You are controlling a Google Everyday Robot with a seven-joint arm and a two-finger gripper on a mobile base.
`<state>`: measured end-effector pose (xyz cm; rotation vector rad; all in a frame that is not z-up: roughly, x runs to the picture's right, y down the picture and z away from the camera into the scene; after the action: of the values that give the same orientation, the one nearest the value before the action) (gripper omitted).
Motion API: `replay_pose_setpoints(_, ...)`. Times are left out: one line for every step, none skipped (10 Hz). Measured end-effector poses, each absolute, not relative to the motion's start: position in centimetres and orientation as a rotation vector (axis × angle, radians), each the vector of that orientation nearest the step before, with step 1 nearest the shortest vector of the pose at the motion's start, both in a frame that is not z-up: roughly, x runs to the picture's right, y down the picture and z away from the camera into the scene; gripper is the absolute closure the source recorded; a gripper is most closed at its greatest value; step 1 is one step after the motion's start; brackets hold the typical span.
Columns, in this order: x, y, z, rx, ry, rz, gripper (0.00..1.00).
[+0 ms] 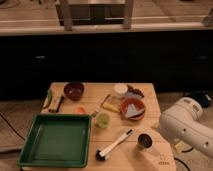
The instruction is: Stack cups into tray
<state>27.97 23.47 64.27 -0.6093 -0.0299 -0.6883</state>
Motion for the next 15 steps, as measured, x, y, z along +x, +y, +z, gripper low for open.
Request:
replay_pose_setpoints(27.7, 23.7, 64.4, -0.608, -0.037, -0.712, 0.20)
replay_pose_setpoints(27.6, 23.9, 64.5, -0.608, -0.043, -0.725, 0.20)
replay_pose_setpoints(27.6, 24.0, 64.5, -0.608, -0.048, -0.740, 0.20)
replay_pose_setpoints(27.4, 24.2, 64.5, -0.608, -0.055, -0.755, 0.20)
replay_pose_setpoints(27.4, 24.4, 64.6, -0.608, -0.061, -0.768, 0.20)
replay_pose_setpoints(27.3, 24.6, 64.6, -0.608, -0.066, -0.777, 0.20)
replay_pose_setpoints(27.2, 24.8, 64.6, -0.607, -0.072, -0.788, 0.20)
replay_pose_setpoints(27.0, 24.9, 64.6, -0.606, -0.081, -0.802, 0.20)
replay_pose_setpoints(26.7, 25.0, 64.6, -0.606, -0.090, -0.815, 0.20)
replay_pose_setpoints(26.6, 25.2, 64.7, -0.606, -0.098, -0.824, 0.20)
replay_pose_setpoints(26.6, 25.5, 64.7, -0.608, -0.109, -0.834, 0.20)
replay_pose_setpoints(26.5, 25.6, 64.8, -0.608, -0.117, -0.841, 0.20)
replay_pose_setpoints(26.5, 25.8, 64.9, -0.609, -0.123, -0.846, 0.20)
replay_pose_setpoints(26.5, 25.9, 64.9, -0.610, -0.130, -0.850, 0.20)
replay_pose_setpoints(26.2, 26.0, 65.1, -0.609, -0.140, -0.859, 0.20)
